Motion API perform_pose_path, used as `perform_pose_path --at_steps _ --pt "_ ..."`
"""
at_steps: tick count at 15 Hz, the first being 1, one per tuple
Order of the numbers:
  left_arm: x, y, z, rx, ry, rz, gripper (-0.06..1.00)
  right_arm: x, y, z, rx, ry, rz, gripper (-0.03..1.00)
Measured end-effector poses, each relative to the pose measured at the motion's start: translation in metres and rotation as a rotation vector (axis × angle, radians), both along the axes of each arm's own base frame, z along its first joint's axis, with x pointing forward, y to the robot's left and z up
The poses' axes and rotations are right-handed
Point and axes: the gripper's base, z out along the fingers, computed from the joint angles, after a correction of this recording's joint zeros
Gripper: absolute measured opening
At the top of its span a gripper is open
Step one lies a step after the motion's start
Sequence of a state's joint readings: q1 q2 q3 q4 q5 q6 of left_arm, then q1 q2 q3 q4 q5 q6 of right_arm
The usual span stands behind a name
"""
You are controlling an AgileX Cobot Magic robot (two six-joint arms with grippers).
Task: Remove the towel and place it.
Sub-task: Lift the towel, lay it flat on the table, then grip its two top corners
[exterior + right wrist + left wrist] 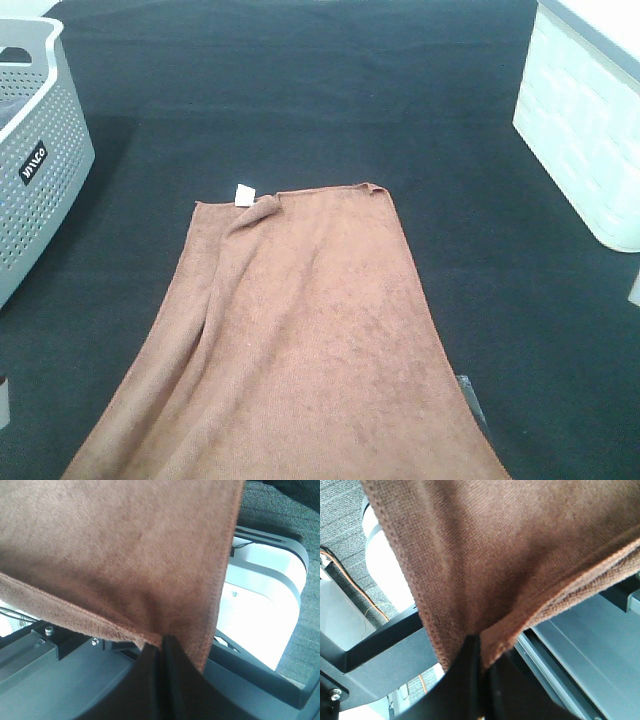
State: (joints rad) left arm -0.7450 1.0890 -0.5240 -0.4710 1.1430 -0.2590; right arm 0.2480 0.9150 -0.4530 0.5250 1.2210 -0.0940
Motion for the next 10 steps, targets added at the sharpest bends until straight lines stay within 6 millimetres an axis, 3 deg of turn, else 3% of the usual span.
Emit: perform_pose_path --at_steps 10 --pt "0.0094 -0.0020 0.0041 0.040 -0.044 0.028 0.00 0.0032 0.0007 -0.0033 -0.009 0.034 0.000 0.00"
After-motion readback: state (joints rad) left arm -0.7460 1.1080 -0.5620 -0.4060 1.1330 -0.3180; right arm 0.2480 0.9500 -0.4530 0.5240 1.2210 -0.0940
